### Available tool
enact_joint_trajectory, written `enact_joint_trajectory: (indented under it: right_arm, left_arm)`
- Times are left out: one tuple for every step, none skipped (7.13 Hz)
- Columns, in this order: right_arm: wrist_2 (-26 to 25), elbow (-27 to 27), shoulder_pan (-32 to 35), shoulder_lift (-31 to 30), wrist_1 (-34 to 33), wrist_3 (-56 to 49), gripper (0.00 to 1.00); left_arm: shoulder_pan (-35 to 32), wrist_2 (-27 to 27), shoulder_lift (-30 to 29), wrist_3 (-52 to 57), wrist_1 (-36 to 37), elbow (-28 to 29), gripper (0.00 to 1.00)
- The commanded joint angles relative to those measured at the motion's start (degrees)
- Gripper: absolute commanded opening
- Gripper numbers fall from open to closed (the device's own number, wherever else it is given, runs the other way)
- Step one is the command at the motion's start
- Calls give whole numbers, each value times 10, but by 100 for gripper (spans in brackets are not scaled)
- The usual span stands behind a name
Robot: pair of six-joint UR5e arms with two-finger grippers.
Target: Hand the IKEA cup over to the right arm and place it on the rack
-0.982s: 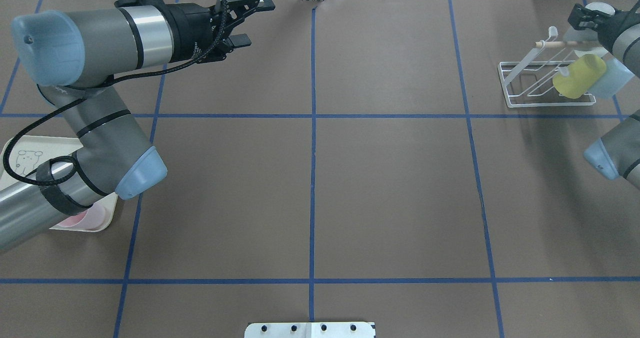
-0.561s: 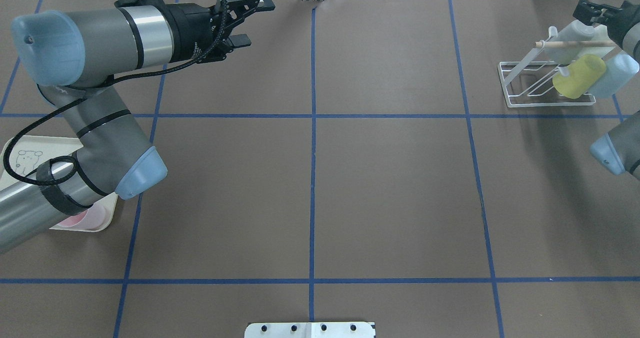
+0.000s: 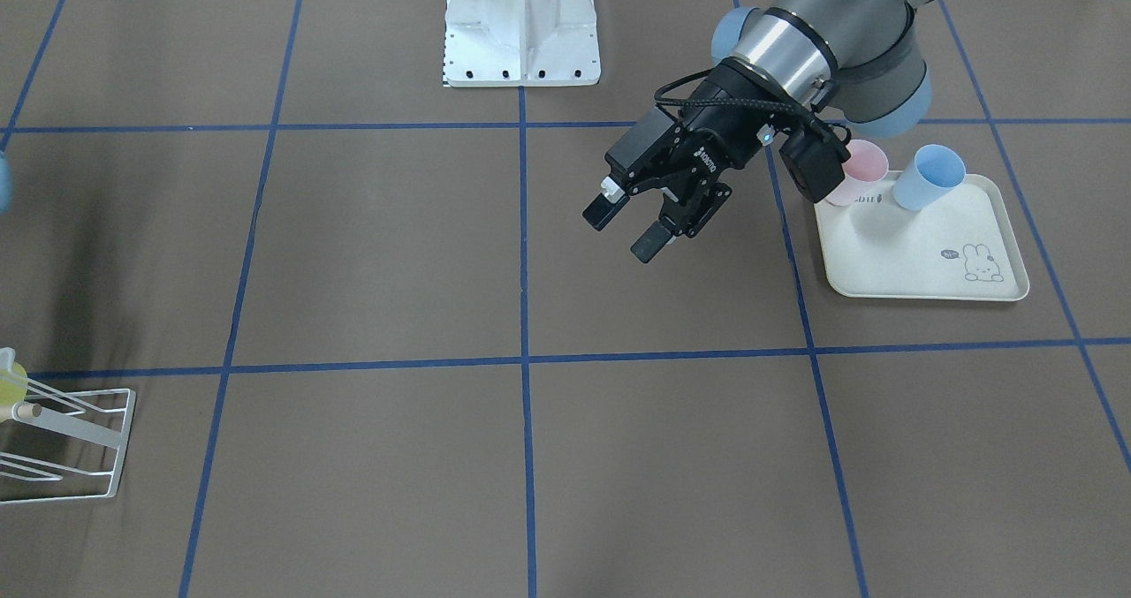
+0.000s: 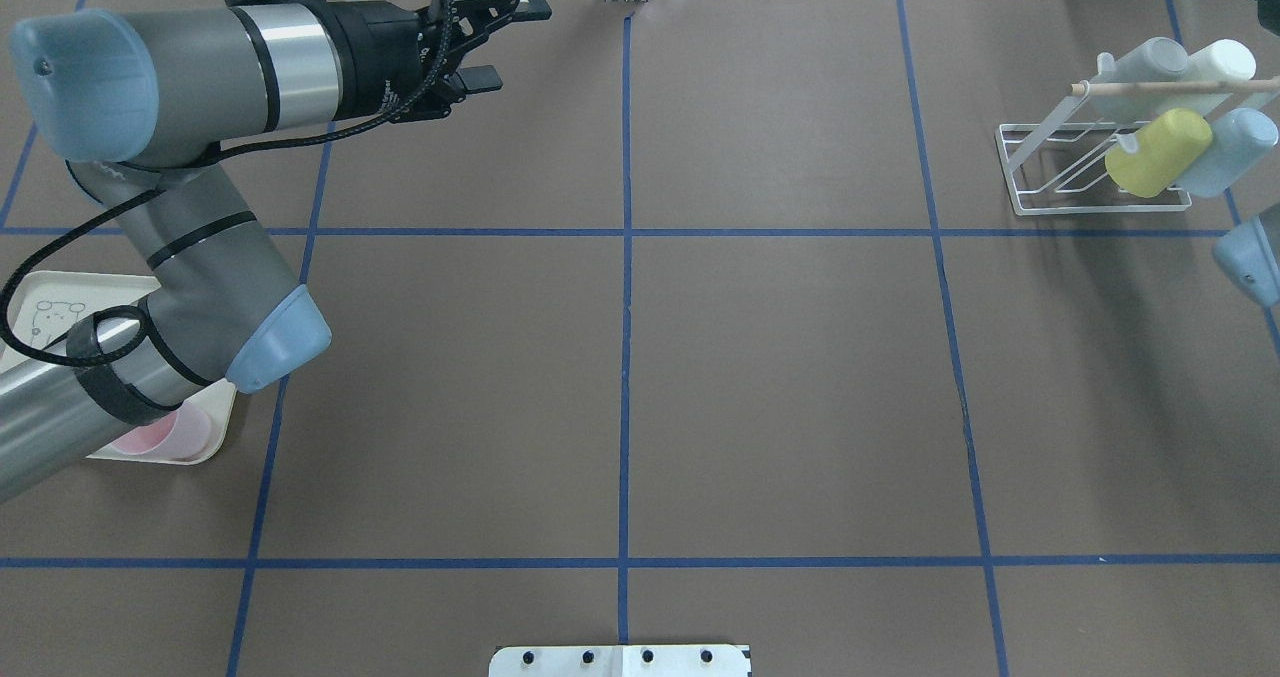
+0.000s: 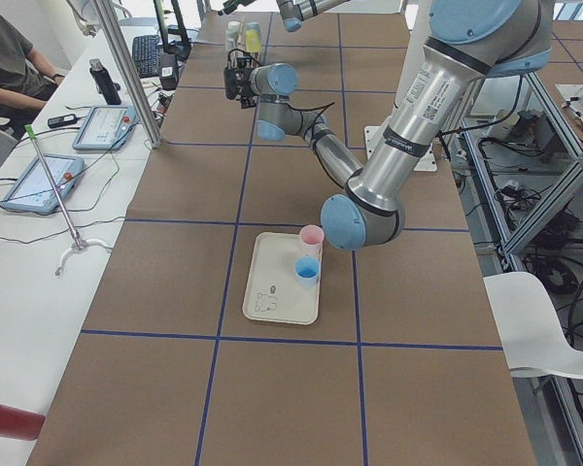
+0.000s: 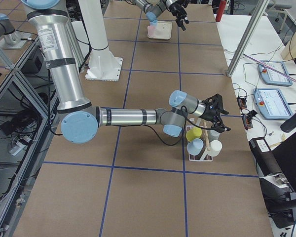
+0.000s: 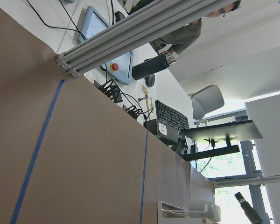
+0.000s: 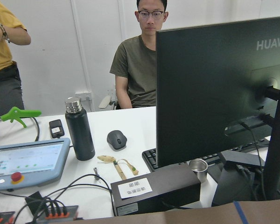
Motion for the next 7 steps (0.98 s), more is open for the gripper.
enact_joint_trajectory:
  right_arm:
    - [57, 103, 3, -5, -56, 106, 100]
    - [96, 177, 3, -7, -114, 170, 100]
    - [137, 237, -5, -7, -156, 227, 100]
    - [142, 268, -29, -6, -164, 265, 100]
    - [139, 293, -70, 1, -164, 321, 100]
    - [136, 316, -101, 1, -162, 357, 100]
    - [136, 326, -123, 0, -160, 364, 100]
  left_arm:
    - [-59, -89, 1, 80, 71, 0, 100]
    - [-83, -114, 22, 149, 99, -10, 100]
    - [-103, -141, 69, 204, 99, -24, 100]
    - [-135, -190, 120, 273, 101, -36, 100]
    - [-169, -242, 185, 347, 100, -51, 100]
    - [-198, -257, 255, 443, 100, -64, 100]
    - [-216, -260, 316, 529, 100, -72, 100]
